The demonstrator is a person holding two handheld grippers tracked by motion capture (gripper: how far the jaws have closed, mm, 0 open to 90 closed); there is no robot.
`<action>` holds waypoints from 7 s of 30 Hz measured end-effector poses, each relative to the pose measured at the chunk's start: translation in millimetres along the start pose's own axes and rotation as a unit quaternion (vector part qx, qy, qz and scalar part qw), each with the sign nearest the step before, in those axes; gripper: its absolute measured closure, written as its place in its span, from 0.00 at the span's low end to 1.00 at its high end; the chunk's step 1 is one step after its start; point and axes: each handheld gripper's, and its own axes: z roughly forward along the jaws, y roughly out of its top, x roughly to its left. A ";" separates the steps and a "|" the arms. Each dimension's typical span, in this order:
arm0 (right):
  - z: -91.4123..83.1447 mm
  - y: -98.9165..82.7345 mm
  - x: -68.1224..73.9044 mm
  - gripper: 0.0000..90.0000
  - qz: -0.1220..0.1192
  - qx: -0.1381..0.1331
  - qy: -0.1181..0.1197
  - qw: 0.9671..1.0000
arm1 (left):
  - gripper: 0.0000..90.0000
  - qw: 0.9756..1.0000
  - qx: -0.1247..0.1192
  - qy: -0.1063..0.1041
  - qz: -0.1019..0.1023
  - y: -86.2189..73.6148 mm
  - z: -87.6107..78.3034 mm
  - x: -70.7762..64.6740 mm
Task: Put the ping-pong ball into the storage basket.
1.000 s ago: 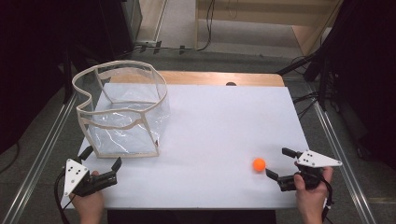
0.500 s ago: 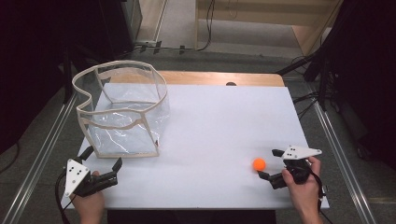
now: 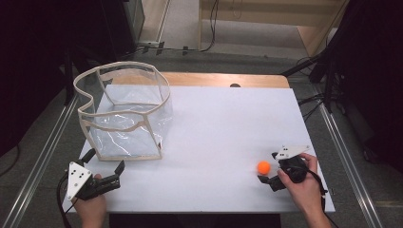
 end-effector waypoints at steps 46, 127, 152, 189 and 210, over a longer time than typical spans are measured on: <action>18.9 11.1 -6.6 0.53 -0.006 0.063 0.027 0.998 | 0.00 1.000 0.003 -0.001 0.005 0.0 0.4 -1.3; 50.2 106.4 4.4 0.53 -0.066 0.061 0.089 0.992 | 0.00 1.000 0.003 -0.001 0.008 0.1 0.8 -2.0; 60.6 134.4 9.6 0.53 -0.086 0.063 0.102 0.989 | 0.00 1.000 0.002 -0.002 0.007 0.1 1.0 -1.9; 78.6 176.2 22.3 0.53 -0.116 0.068 0.128 0.983 | 0.00 1.000 0.000 -0.002 0.004 0.3 1.4 -1.4; 84.7 205.8 38.3 0.53 -0.133 0.066 0.143 0.979 | 0.00 1.000 0.000 -0.003 0.004 0.4 1.8 -1.1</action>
